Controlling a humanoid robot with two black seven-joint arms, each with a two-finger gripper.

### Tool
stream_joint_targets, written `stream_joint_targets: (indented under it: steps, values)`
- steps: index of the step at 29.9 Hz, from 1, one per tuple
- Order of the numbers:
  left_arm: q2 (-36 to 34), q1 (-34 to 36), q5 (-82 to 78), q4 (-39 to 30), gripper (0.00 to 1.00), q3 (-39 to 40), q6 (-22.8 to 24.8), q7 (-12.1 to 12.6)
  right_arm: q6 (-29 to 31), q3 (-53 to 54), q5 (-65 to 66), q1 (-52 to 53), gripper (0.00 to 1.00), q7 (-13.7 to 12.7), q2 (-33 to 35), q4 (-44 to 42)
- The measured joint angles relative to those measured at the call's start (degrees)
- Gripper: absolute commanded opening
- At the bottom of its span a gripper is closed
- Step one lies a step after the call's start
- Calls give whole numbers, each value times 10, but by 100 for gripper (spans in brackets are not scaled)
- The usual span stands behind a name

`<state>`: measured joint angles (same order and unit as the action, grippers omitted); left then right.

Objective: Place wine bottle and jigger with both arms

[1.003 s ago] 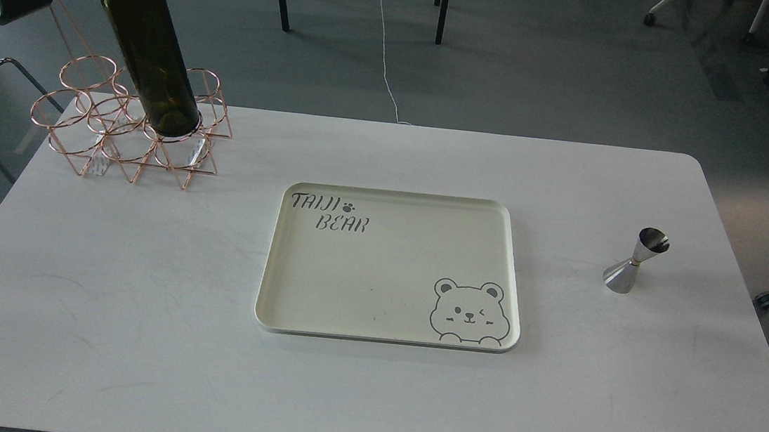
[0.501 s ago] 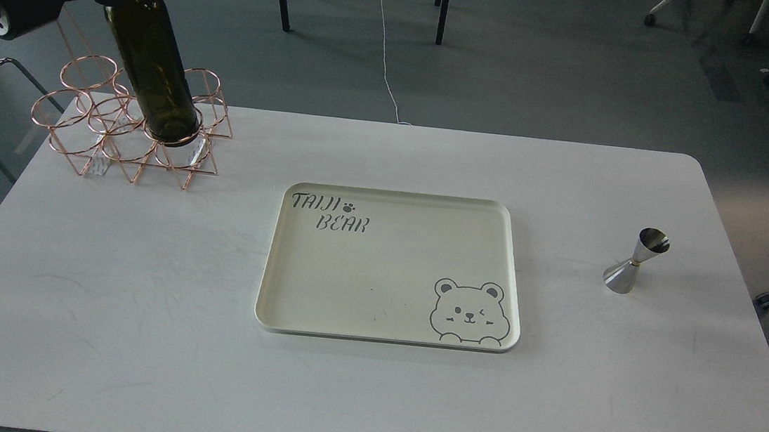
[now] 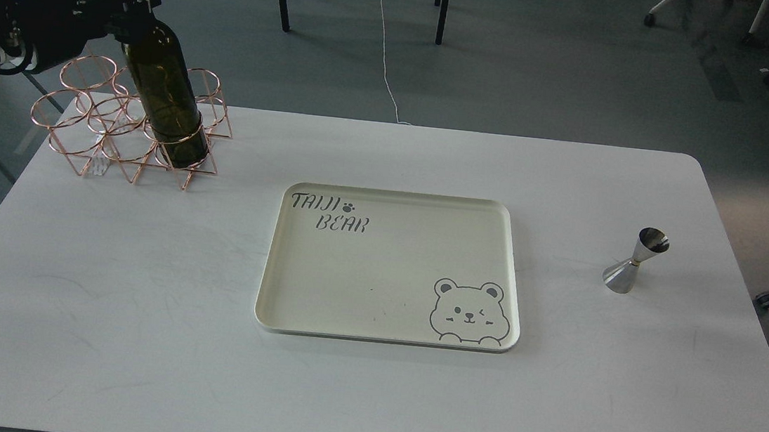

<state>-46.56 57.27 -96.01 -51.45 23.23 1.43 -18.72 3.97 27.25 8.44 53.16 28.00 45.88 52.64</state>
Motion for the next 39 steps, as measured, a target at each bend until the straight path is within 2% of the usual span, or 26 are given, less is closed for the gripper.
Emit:
stream_joint_targets:
  steps: [5, 6, 9, 16, 19, 24, 39]
  values:
    - [1, -14, 11, 5, 25, -12, -8, 0, 0, 0, 0, 0, 96, 0, 1, 0]
    - [1, -15, 12, 8, 31, -14, -9, 1, 0, 0, 0, 0, 96, 0, 1, 0]
    - [2, -16, 14, 13, 66, -16, -10, 1, 0, 0, 0, 0, 96, 0, 1, 0]
    - [5, -16, 34, 14, 81, -16, -16, -1, 0, -1, 0, -1, 96, 0, -1, 0]
    - [5, -15, 60, 14, 90, -16, -17, -1, 0, -1, 0, -1, 96, 0, -1, 1]
    - [-1, -9, 172, 15, 97, 1, -19, -1, 0, -1, 0, -1, 96, 0, 0, 1]
    - [-56, -16, 602, 20, 98, 15, -21, -1, -11, 4, 1, -4, 99, 0, -6, -21]
